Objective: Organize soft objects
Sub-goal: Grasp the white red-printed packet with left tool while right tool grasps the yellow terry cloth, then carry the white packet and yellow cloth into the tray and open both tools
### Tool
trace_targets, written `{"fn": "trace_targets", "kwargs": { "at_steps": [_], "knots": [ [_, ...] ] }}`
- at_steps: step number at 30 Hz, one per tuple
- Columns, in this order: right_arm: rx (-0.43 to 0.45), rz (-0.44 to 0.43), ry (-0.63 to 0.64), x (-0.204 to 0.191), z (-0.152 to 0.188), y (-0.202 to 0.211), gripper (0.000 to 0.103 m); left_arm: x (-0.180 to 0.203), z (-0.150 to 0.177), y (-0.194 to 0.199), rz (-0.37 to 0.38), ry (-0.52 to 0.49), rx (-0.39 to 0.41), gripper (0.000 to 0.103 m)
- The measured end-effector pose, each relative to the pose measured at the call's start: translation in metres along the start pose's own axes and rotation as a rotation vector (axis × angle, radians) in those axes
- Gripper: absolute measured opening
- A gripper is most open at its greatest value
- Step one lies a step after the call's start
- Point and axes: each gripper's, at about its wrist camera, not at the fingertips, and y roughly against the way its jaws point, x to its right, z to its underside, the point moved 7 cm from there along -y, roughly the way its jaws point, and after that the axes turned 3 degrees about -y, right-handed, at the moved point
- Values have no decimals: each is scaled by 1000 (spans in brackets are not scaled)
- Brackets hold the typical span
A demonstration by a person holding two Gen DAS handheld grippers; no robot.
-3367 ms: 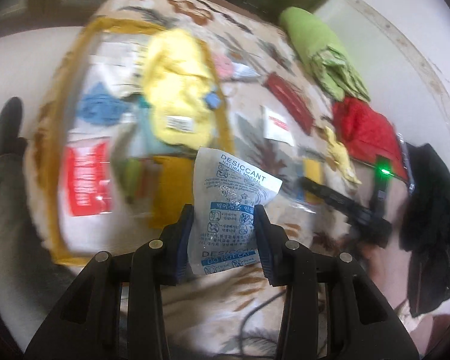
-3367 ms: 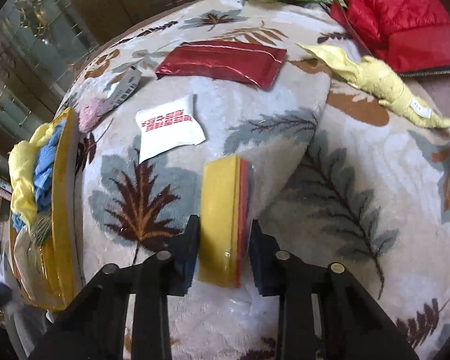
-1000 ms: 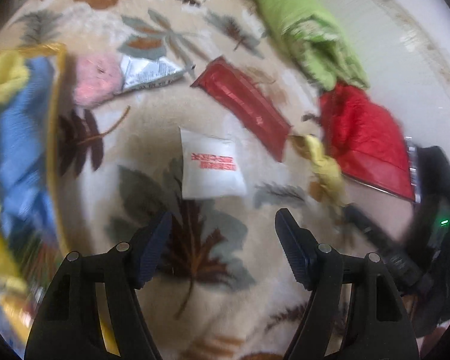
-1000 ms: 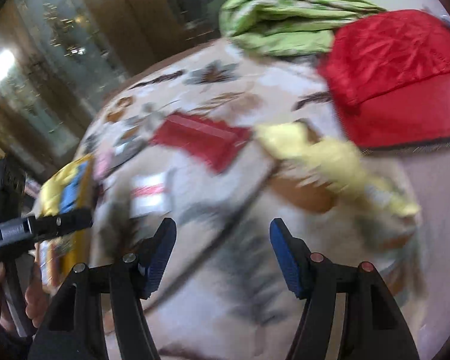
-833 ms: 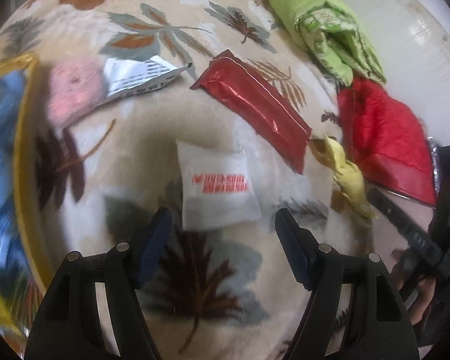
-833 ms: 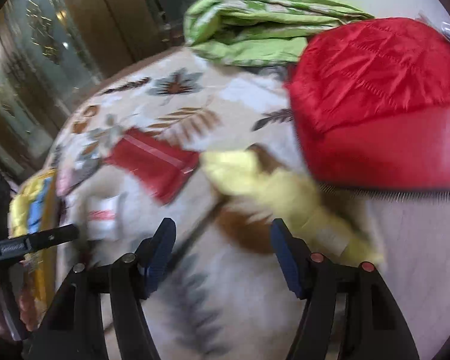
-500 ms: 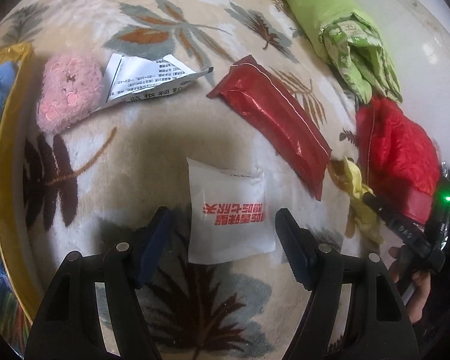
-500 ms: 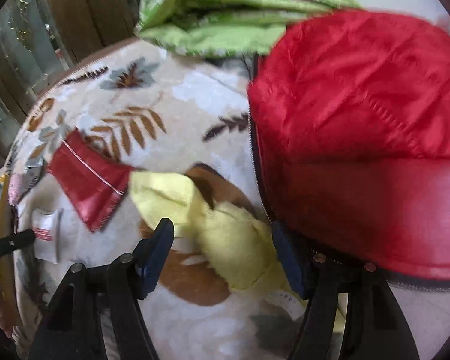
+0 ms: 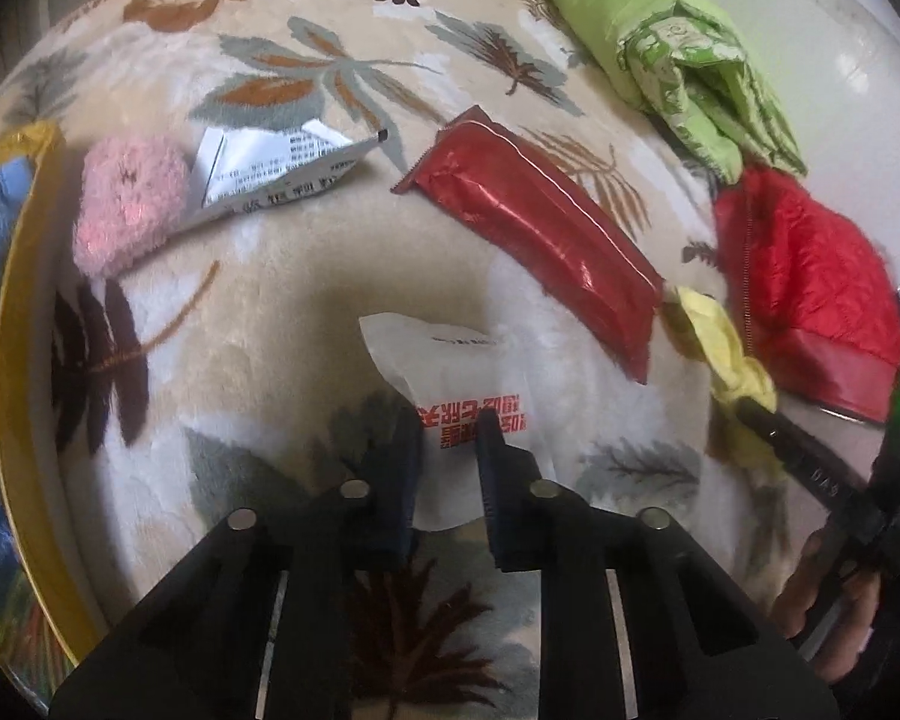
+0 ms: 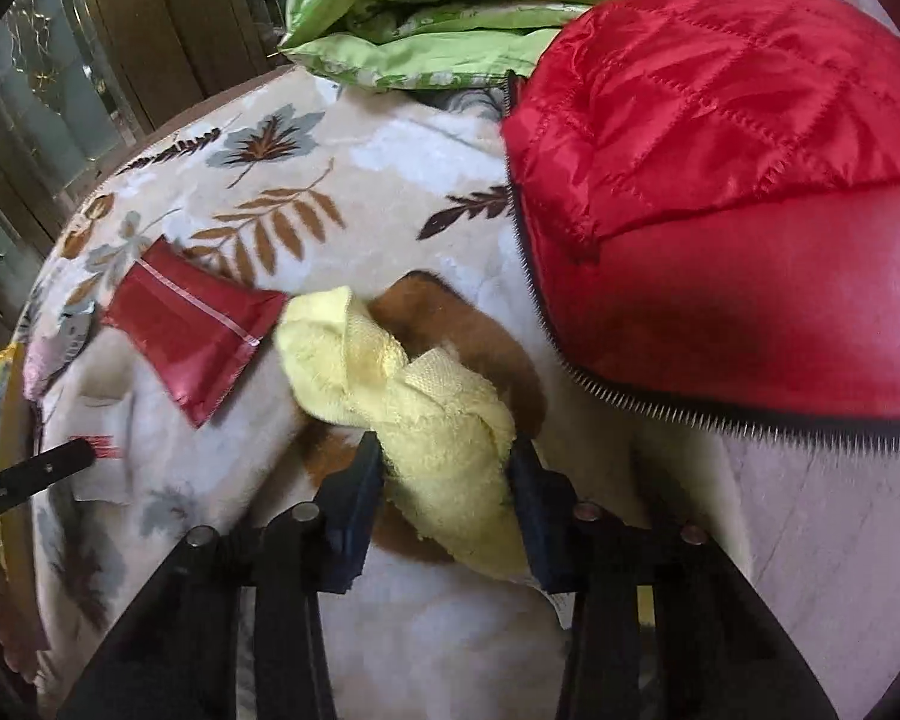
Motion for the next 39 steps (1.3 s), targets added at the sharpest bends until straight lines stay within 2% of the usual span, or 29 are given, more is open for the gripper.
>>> {"fn": "trace_targets", "kwargs": {
  "at_steps": [3,7,9,11,18,22,26,29,33,39],
  "knots": [
    [8,-48,-55,-9,11,12,39,-1,9,6,58,29,-9,12],
    [40,-107,-87,-33,31,37,39,-4,29,25,82,30,-9,10],
    [50,-166,-111,-48,39,47,39,-7,39,34,101,37,-4,9],
    [59,-204,-124,-63,49,58,39,-11,50,45,141,71,-7,8],
    [39,-326,-164,-107,75,68,39,-15,78,78,209,96,6,8],
    [28,-353,-145,-128,84,73,39,-11,89,102,248,81,33,8],
    [75,-336,-96,-145,89,97,39,-12,99,129,269,80,59,8],
    [81,-389,-106,-157,89,112,39,-18,102,152,288,91,89,8],
    [110,-423,-55,-187,89,131,39,-37,105,188,288,116,147,8],
    [64,-517,-13,-241,98,136,39,-86,111,231,267,187,220,8]
  ]
}}
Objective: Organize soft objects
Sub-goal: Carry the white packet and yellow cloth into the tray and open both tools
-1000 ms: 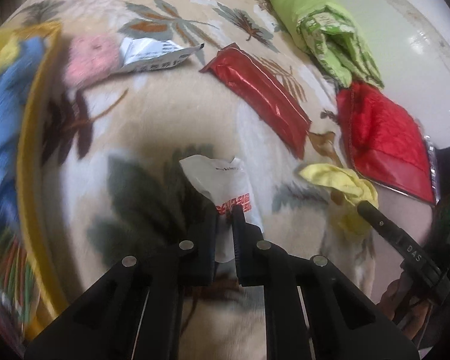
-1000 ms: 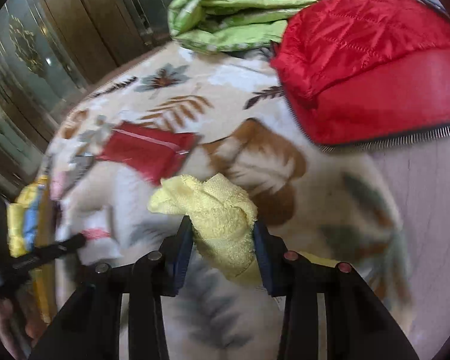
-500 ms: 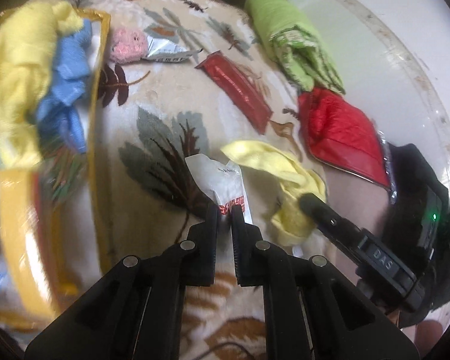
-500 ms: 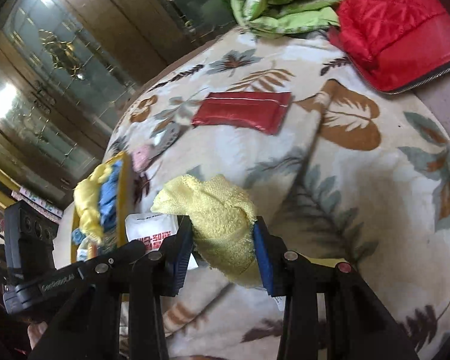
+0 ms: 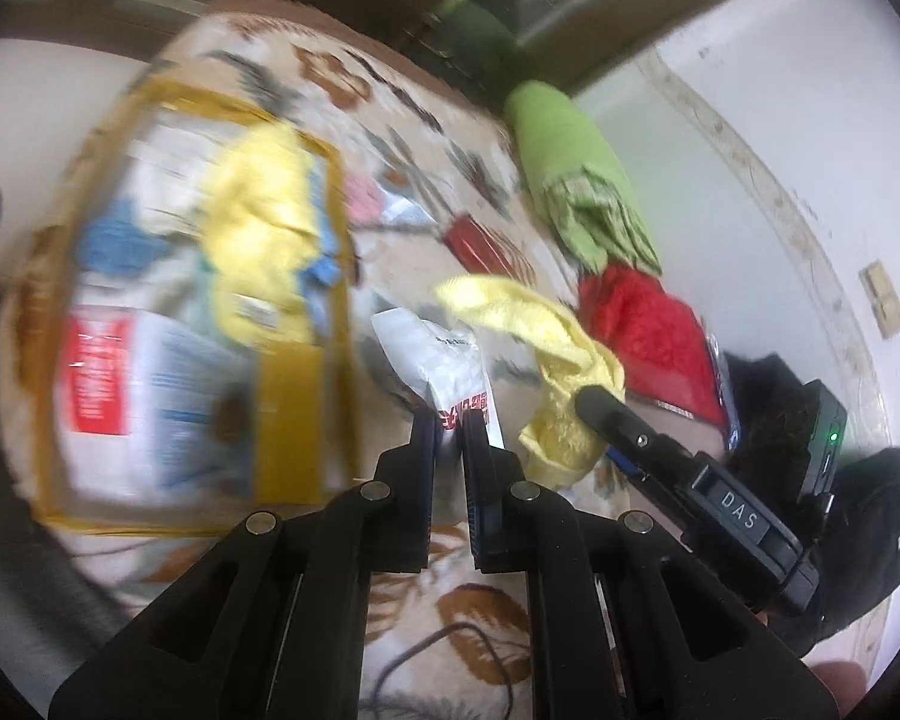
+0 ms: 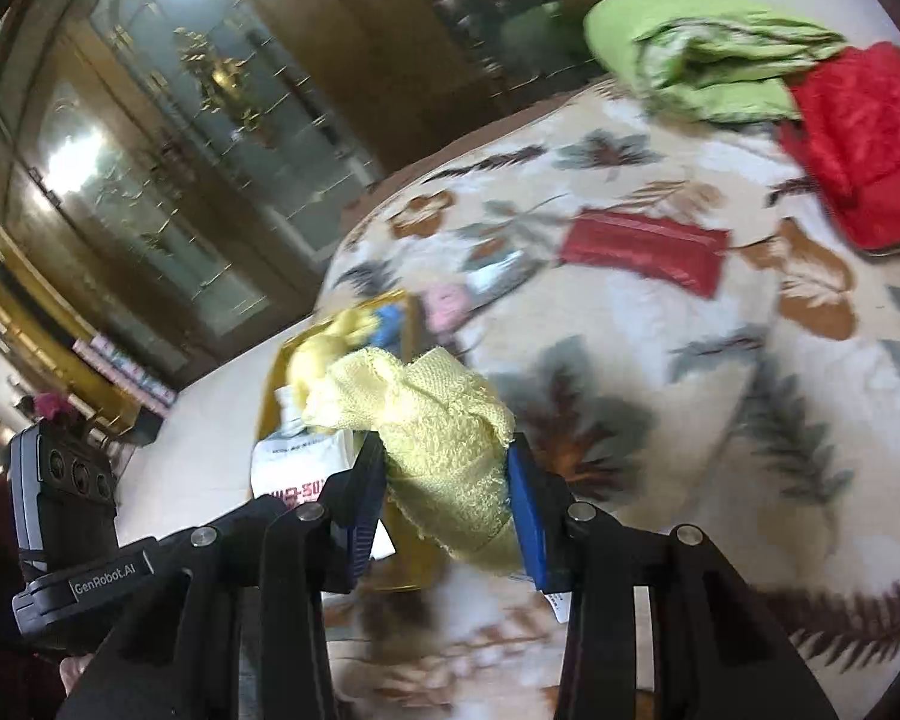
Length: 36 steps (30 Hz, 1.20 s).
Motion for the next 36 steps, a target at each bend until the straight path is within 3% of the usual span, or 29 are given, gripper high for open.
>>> {"fn": "trace_targets", "kwargs": {
  "at_steps": [5,11,20,30,32,34,35,36],
  "knots": [
    [-41,-25,32,-38,4,-25,39,-41,-14,36,-41,50,64,8],
    [-95,-32,45,-76,3,-65,39,-79,-38,48,-88,76,86,8],
    [-149,9,59,-94,5,-118,39,-120,-60,20,-117,75,34,8],
    [-157,49,84,-87,12,-140,42,-135,-59,-11,-152,24,-29,9],
    [-151,29,94,-90,13,-140,42,-133,-57,-12,-167,5,-36,11],
    [-144,14,91,-89,12,-139,49,-128,-53,-12,-193,-28,-62,18],
    [-145,-25,75,-90,12,-136,54,-125,-52,-11,-200,-46,-70,22],
    [-149,-47,63,-90,11,-135,61,-122,-49,-9,-216,-66,-74,35]
  ]
}}
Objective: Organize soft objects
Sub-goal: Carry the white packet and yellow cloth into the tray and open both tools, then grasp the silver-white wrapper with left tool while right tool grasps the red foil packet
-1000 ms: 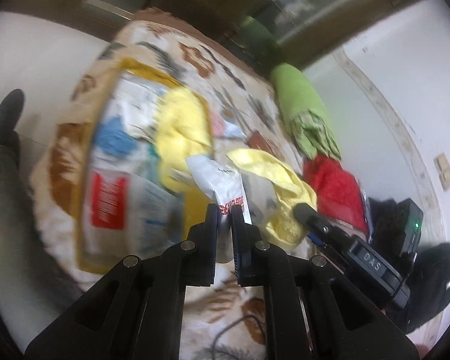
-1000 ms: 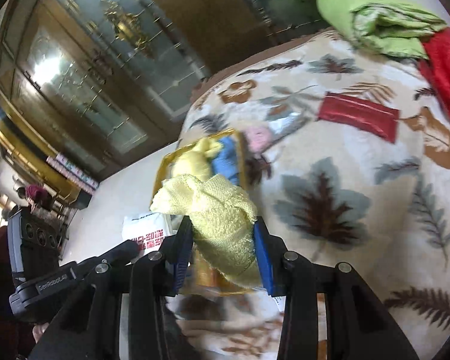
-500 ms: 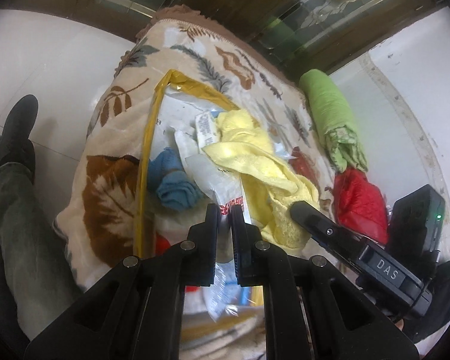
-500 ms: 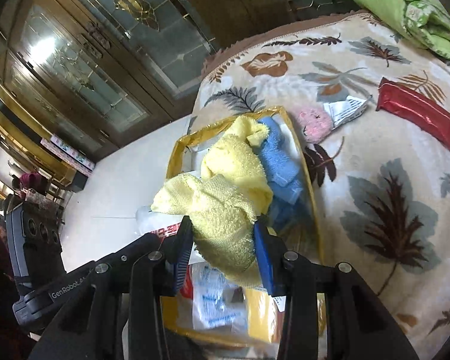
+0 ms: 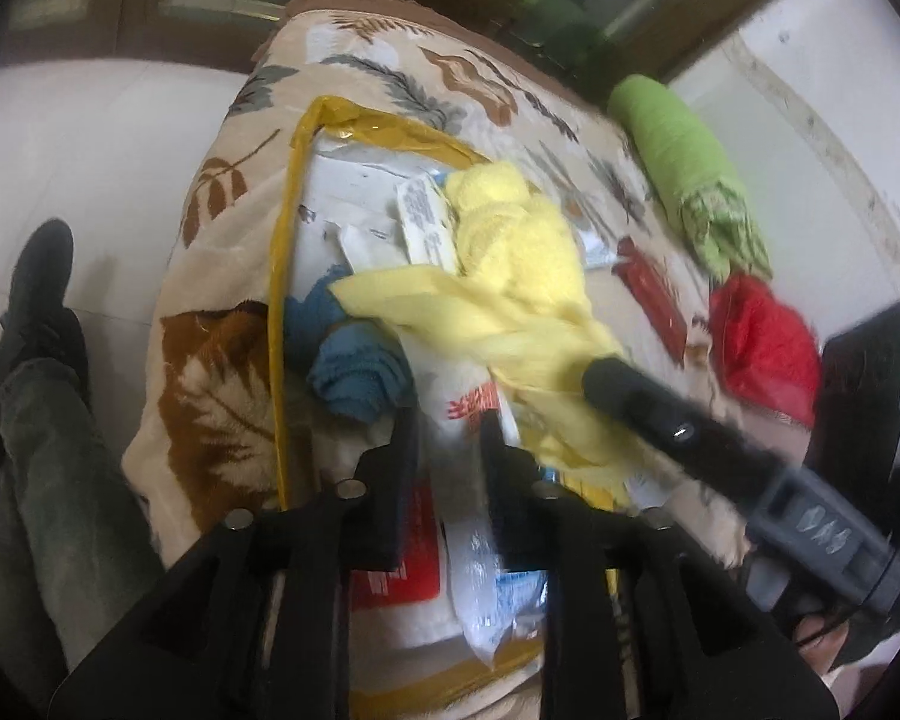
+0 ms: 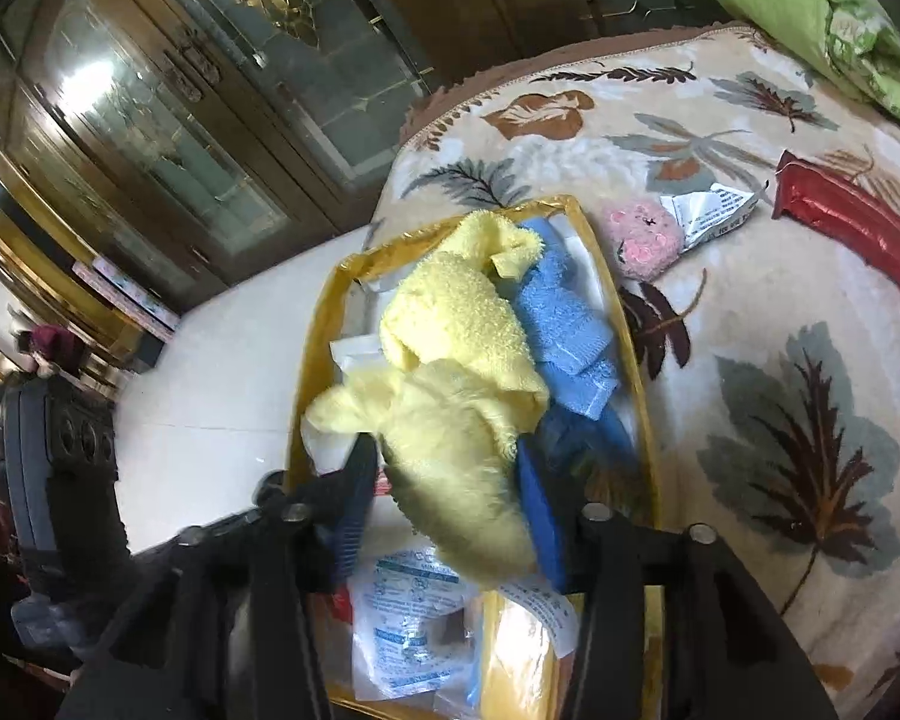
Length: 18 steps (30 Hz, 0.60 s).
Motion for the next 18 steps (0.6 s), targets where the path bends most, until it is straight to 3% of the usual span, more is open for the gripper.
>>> {"fn": "trace_targets", "kwargs": {
  "at_steps": [1,3,8,13,18],
  "knots": [
    [2,-19,-10,0,0,3,63,1,2,2,-13,-8,3,50],
    [15,-32,-15,2,-1,12,65,2,5,10,-19,-6,21,59],
    [46,-57,-13,15,2,46,65,10,14,33,-34,8,56,59],
    [70,-39,1,45,1,76,66,53,14,53,-23,-50,111,59],
    [49,-38,-18,86,-4,94,69,101,5,34,-6,-148,81,59]
  ]
}}
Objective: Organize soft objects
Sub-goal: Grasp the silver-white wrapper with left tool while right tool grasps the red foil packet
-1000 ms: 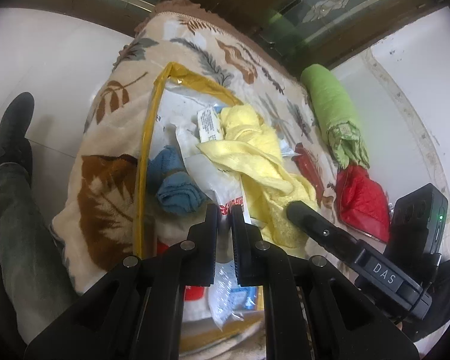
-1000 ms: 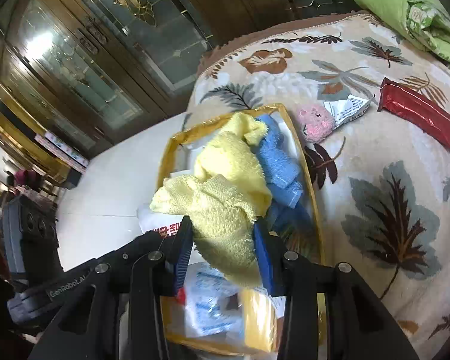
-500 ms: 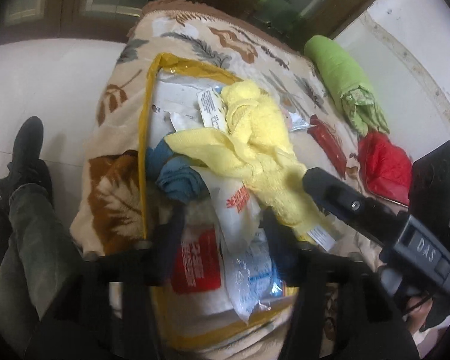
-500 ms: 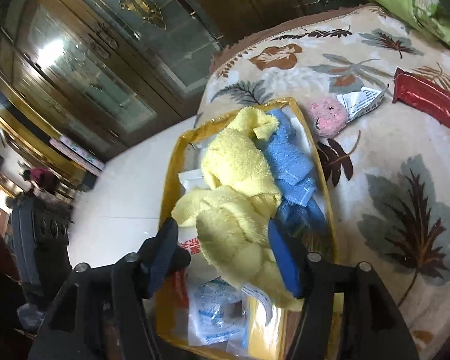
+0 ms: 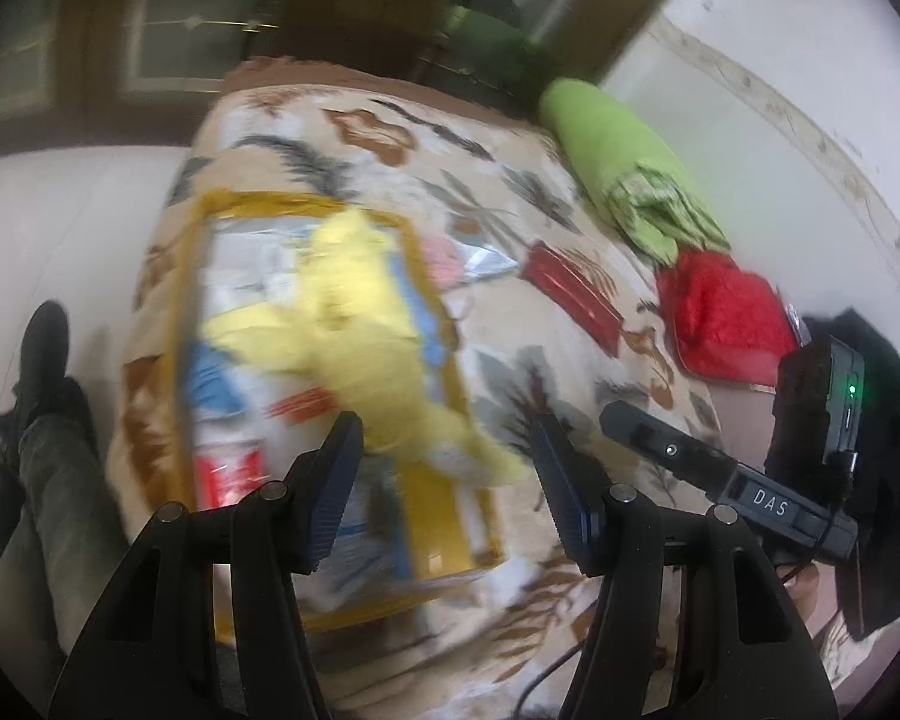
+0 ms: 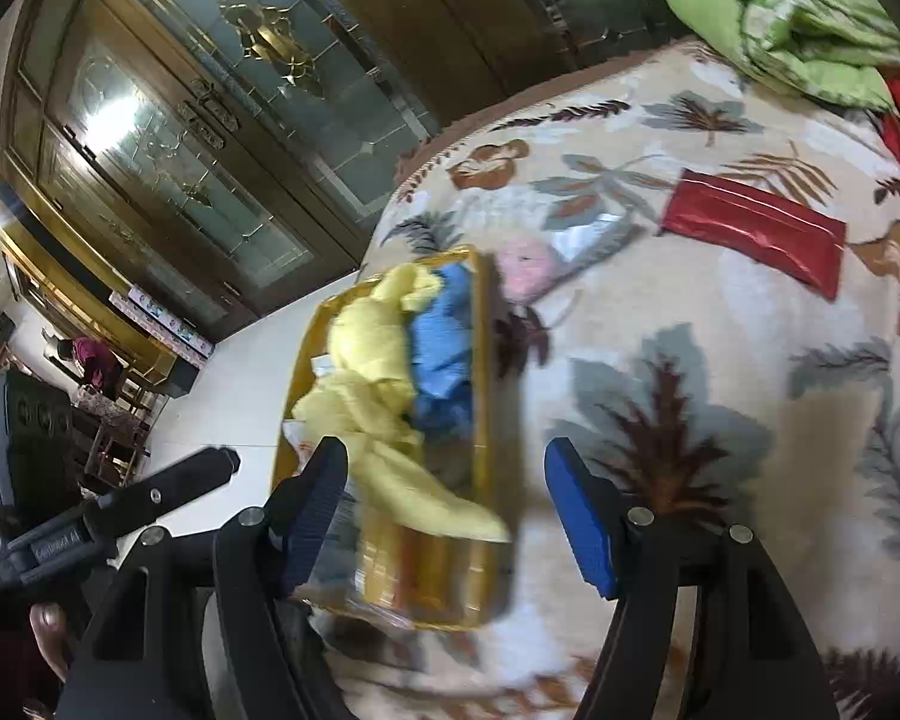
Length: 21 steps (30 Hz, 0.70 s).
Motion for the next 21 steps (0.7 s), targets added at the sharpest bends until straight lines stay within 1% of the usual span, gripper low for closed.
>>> {"fn": "trace_targets", "kwargs": {
  "at_steps": [3,7,11,13,15,18,20,21],
  "knots": [
    [1,-6,-38,22,-8,8,69,22,-16,-24,16,-52,-35,59],
    [21,4,-75,49,-22,13,69,33,-36,-51,8,-77,-66,59],
    [18,45,-90,74,-38,8,69,46,-57,-88,-26,-156,-105,59],
    [17,67,-78,85,-48,6,69,53,-64,-106,-39,-209,-120,59],
    [10,104,-56,96,-58,1,69,58,-73,-131,-69,-269,-146,59],
    [-16,133,-38,113,-72,-9,69,63,-82,-160,-83,-305,-184,59],
    [-23,170,-19,122,-81,-15,70,66,-87,-173,-82,-327,-191,59],
    [-23,186,-10,126,-85,-16,71,68,-90,-181,-94,-343,-194,59]
  ]
}}
